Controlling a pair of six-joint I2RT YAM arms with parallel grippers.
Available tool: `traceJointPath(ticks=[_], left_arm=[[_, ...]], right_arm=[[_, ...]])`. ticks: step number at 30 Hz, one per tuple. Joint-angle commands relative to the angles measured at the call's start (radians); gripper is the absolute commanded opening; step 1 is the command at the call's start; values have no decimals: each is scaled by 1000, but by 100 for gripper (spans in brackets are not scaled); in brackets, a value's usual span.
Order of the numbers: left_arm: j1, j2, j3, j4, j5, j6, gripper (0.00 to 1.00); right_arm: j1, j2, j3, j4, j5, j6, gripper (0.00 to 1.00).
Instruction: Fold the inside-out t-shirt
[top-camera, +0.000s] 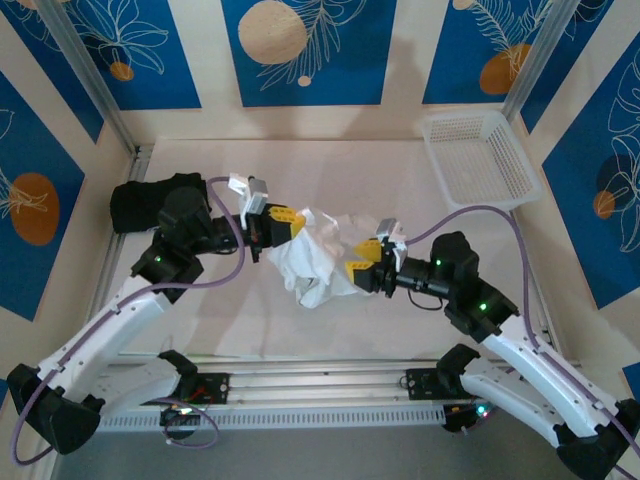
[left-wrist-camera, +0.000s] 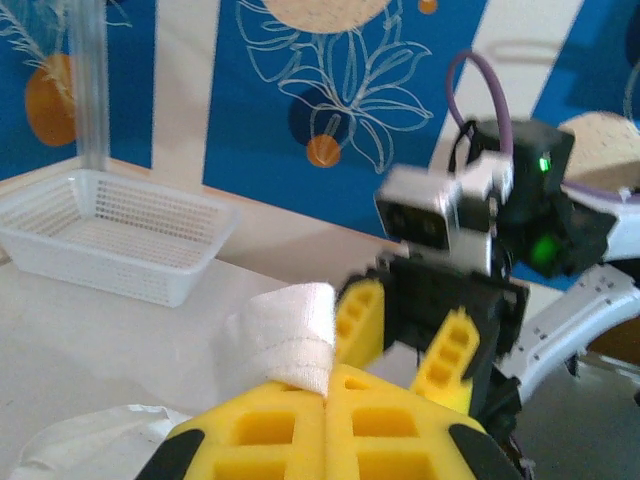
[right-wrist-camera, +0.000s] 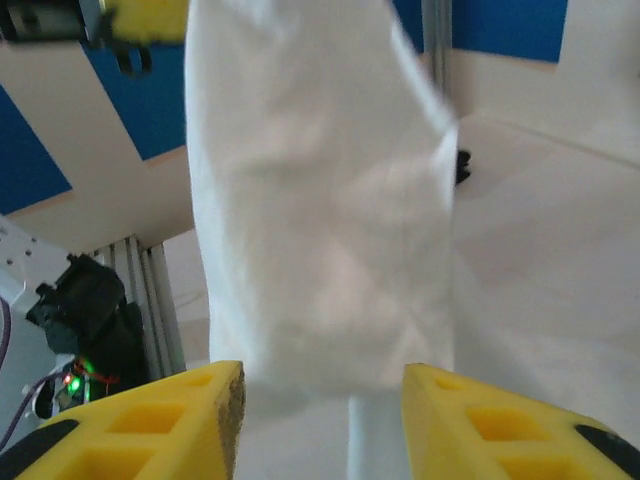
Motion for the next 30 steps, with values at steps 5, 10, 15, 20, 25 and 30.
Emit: traceJointPath(ticks=[5, 10, 15, 20, 25, 30], left_arm=[[9, 28, 38, -12, 116, 58, 0], [10, 31, 35, -14, 118, 57, 0], [10, 30, 35, -14, 119, 55, 0], [9, 28, 32, -19, 115, 57, 0], [8, 21, 22, -16, 105, 56, 0], [8, -1, -9, -23, 31, 58, 0]], right_arm=[[-65, 188, 182, -59, -172, -29, 51], [-127, 291, 245, -65, -298, 2, 52], [-167, 350, 275, -67, -374, 1, 52], [-175, 395, 289, -53, -465, 18, 45], [-173, 407, 287, -35, -477, 39, 23], [-182, 367, 308, -31, -441, 85, 0]])
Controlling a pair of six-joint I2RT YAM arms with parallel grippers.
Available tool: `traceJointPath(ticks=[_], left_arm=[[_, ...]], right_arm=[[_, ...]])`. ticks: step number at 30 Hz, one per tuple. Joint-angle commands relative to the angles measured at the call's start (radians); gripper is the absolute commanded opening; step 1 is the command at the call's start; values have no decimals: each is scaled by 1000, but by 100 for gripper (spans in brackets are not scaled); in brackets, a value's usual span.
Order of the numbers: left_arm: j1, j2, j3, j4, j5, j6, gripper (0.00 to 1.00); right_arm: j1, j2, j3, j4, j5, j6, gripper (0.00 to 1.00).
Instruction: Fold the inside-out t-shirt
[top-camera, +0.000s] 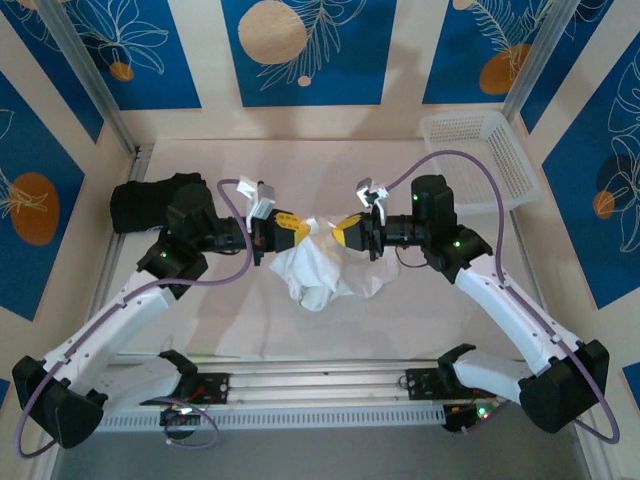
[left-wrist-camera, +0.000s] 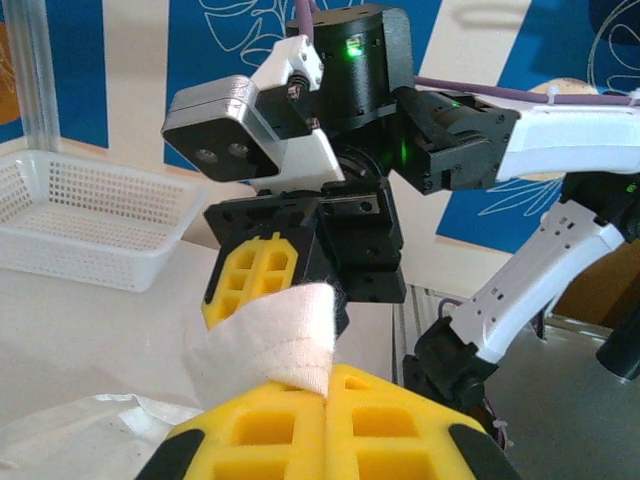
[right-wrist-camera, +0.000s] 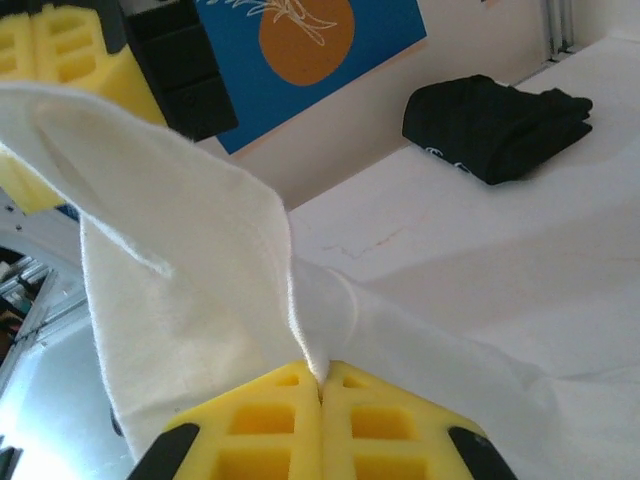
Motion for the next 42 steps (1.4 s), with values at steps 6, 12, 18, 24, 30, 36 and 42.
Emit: traceJointPath(ticks=[6, 12, 18, 24, 30, 36, 42], left_arm=[[10, -98, -136, 47, -260, -6, 0], [10, -108, -174, 13, -387, -56, 25], [10, -148, -169, -149, -470, -101, 43], [9, -245, -175, -313, -509, -134, 56], [9, -346, -226, -379, -474, -106, 66], [8, -352, -332, -236, -384, -91, 72], [6, -304, -392, -103, -324, -70, 74]], right_arm=[[47, -98, 48, 86, -18, 145, 0], [169, -84, 54, 115, 98, 197, 0], [212, -65, 20, 181, 223, 266, 0], [213, -36, 15, 177, 273, 278, 0], [211, -20, 50, 134, 293, 273, 0], [205, -22, 93, 65, 311, 236, 0], [184, -22, 104, 50, 301, 230, 0]])
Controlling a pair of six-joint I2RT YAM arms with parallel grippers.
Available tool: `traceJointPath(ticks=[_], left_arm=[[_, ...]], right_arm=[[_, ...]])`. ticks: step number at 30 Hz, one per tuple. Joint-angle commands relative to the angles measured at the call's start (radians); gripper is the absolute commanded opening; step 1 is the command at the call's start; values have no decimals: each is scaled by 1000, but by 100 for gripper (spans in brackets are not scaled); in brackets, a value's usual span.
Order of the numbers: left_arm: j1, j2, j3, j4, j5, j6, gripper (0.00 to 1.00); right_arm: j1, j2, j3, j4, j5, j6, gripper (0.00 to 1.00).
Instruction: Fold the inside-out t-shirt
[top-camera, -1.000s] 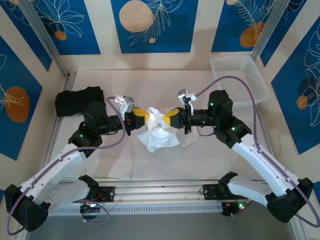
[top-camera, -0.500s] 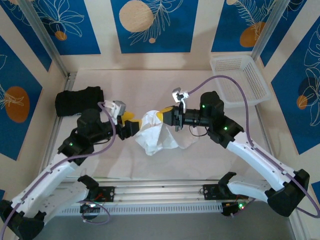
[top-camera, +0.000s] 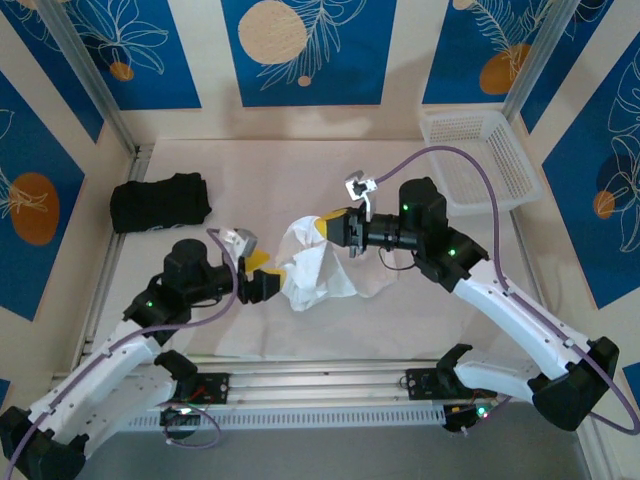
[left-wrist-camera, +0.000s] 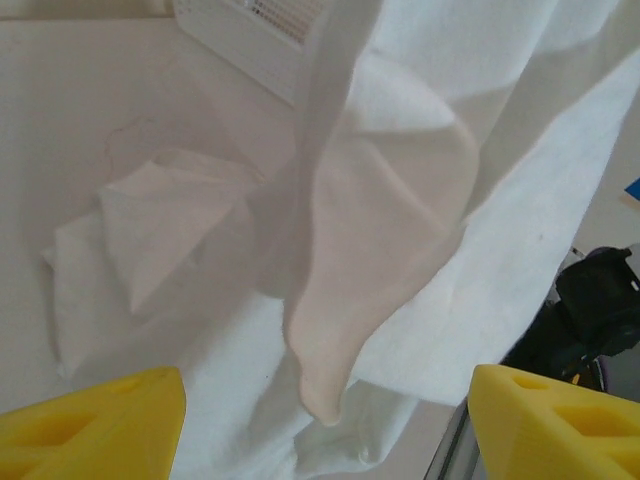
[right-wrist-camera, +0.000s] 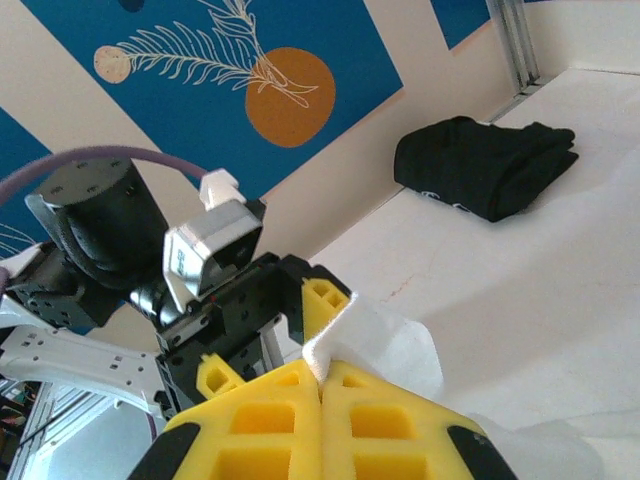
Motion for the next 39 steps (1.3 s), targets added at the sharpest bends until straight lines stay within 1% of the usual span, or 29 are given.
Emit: traceJointPath(ticks=[1, 3, 4, 6, 9, 10, 11, 13, 14, 16, 19, 20, 21, 22, 23, 24, 26, 28, 31, 33, 35, 37, 38, 39], left_arm=[[2, 28, -8, 133, 65, 23, 72], [-1, 55, -6, 168, 73, 17, 65], [-2, 65, -3, 181, 77, 12, 59], [-5, 88, 1, 205, 90, 7, 43], [-9, 117, 15, 216, 104, -2, 13], [-10, 125, 22, 211, 102, 0, 5], [-11, 132, 34, 201, 88, -1, 0], [-11, 141, 71, 165, 25, 17, 0], [-10, 148, 100, 135, -43, 28, 0], [-11, 172, 178, 64, -224, 56, 0], [-3, 259, 367, -60, -550, 120, 0], [-1, 297, 447, -104, -638, 153, 0], [-1, 335, 524, -137, -691, 192, 0], [-2, 362, 593, -163, -700, 229, 0], [-4, 387, 658, -190, -676, 259, 0], [-11, 400, 701, -203, -624, 281, 0], [-51, 405, 715, -205, -524, 313, 0], [-123, 403, 664, -207, -446, 342, 0], [-244, 423, 538, -220, -365, 344, 0], [-343, 453, 442, -177, -346, 315, 0], [-445, 499, 370, -98, -333, 277, 0], [-538, 581, 337, -28, -304, 235, 0], [-579, 633, 335, -4, -289, 218, 0], [-607, 688, 343, 4, -277, 203, 3]], right_arm=[[-11, -5, 37, -15, 1, -21, 0], [-14, -5, 37, -16, 0, -21, 0], [-16, -5, 35, -17, 2, -21, 0], [-20, -6, 33, -23, 4, -20, 0], [-34, -11, 31, -39, 27, -16, 0], [-40, -11, 33, -46, 41, -12, 0], [-51, -8, 36, -54, 64, -1, 0], [-69, 11, 56, -79, 146, 17, 0], [-75, 33, 76, -91, 198, 14, 0], [-82, 93, 127, -101, 290, -7, 0], [-104, 216, 251, -93, 383, -51, 0], [-113, 261, 311, -98, 402, -68, 0], [-119, 302, 369, -102, 418, -85, 0], [-123, 328, 413, -104, 423, -101, 0], [-125, 352, 457, -104, 424, -118, 0], [-125, 367, 486, -106, 421, -137, 0], [-121, 370, 504, -129, 425, -174, 0], [-123, 344, 465, -174, 445, -207, 0], [-135, 257, 305, -262, 498, -218, 0], [-151, 173, 171, -340, 524, -186, 1], [-158, 82, 33, -413, 547, -120, 2], [-163, -14, -108, -482, 585, -29, 5], [-164, -63, -177, -513, 615, 22, 8], [-165, -111, -242, -530, 644, 61, 12]])
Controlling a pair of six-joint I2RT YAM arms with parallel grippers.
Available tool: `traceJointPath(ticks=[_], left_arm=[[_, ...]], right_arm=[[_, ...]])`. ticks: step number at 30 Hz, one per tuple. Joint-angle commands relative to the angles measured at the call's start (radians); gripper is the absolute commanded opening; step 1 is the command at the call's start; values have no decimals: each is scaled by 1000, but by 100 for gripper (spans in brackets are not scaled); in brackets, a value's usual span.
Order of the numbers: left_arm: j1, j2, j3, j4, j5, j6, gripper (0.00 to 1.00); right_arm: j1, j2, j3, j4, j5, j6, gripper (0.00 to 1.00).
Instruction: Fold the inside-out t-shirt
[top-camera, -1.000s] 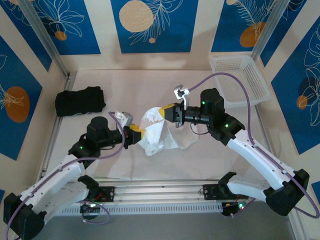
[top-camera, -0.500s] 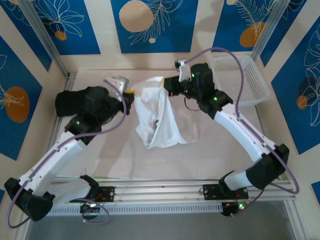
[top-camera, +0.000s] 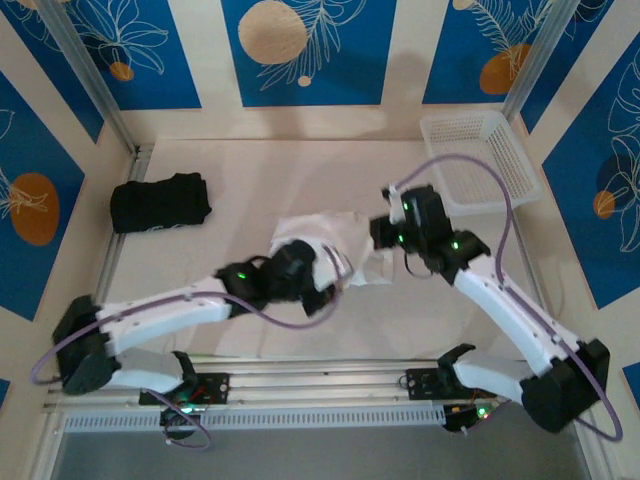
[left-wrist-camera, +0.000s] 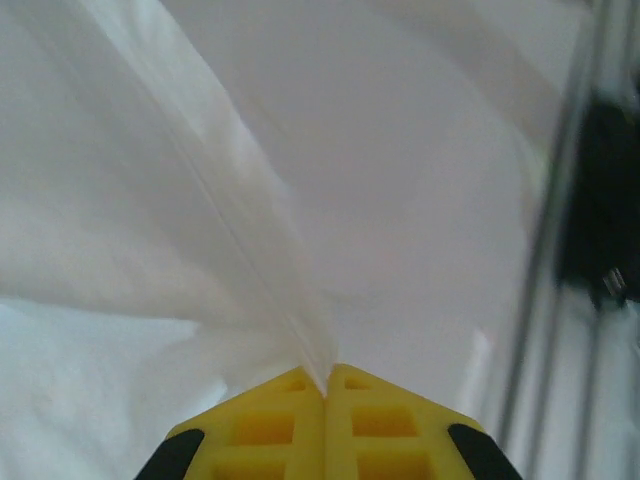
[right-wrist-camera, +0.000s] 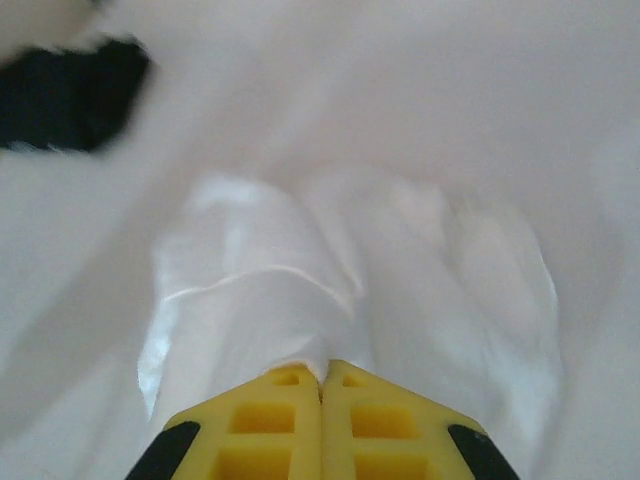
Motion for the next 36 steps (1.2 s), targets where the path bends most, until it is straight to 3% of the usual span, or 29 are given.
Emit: traceJointPath(ticks=[1, 4, 6, 10, 14, 17, 19, 26, 36], left_arm=[[-86, 115, 10, 97, 93, -72, 7], [-85, 185, 70, 30, 101, -78, 35], [-56, 169, 98, -35, 50, -68, 46], [112, 39, 20, -26, 40, -155, 53], [374, -99, -138, 58, 36, -369, 68], [559, -103, -221, 110, 94, -497, 70], [630, -78, -251, 147, 136, -533, 71], [655, 122, -215, 196, 177, -511, 73], [668, 202, -245, 285, 183, -523, 73]], right_arm=[[-3, -125, -161, -155, 123, 155, 17], [-3, -183, -232, -108, 150, 172, 32], [4, -149, -220, -40, 143, 137, 37], [38, 19, -139, 115, 100, 29, 42], [61, 253, -18, 233, 0, -38, 46], [62, 395, 71, 259, -36, -50, 52], [59, 461, 113, 265, -71, -55, 57], [20, 633, 251, 246, -199, -43, 71], [-117, 724, 340, 186, -176, -64, 73]])
